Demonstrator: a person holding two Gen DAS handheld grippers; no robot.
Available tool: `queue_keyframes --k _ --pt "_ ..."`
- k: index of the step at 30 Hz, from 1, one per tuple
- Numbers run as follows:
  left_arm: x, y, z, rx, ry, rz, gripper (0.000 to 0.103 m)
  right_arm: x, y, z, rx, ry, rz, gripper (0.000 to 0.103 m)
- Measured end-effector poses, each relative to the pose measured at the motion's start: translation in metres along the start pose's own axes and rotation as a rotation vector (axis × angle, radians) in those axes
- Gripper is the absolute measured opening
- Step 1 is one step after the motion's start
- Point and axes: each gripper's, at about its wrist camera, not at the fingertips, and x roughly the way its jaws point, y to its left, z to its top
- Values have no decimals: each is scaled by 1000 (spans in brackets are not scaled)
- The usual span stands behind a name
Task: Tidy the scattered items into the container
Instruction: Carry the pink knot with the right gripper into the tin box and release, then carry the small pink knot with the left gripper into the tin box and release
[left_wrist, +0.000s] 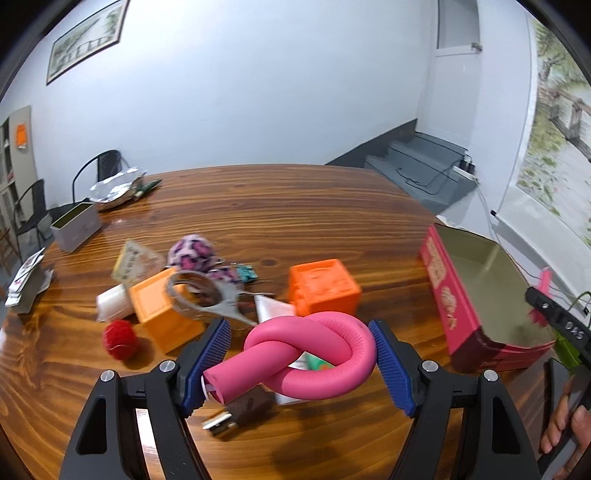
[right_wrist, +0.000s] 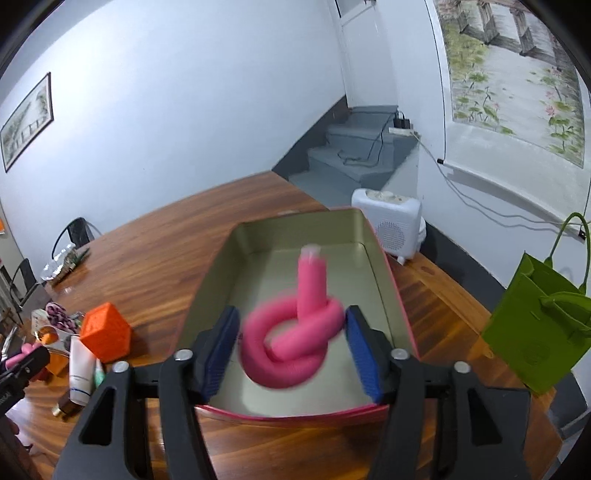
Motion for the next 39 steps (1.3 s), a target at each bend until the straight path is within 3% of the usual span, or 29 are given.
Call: queue_keyframes --k 4,9,15,18,25,28,35,39 --pt "6 -18 4 15 17 -25 78 -9 -10 -1 37 -64 -15 85" --pt "14 -44 12 58 20 -52 78 -23 -21 0 81 -177 -101 85" --pt "24 -79 19 110 25 -107 78 -33 -31 -1 144 -240 -169 89" --pt "29 -100 21 135 32 -145 78 -37 -33 -1 155 -270 -207 101" --pt "31 -145 36 210 6 -233 78 -50 -39 0 198 -325 -202 102" --pt "30 -141 42 207 4 -246 78 -51 -41 0 207 -329 -205 102" --pt "35 -73 14 103 89 -127 79 -44 -35 1 172 -322 -152 102" --pt "47 -66 -4 103 146 -91 79 -43 -30 0 144 -326 -138 102"
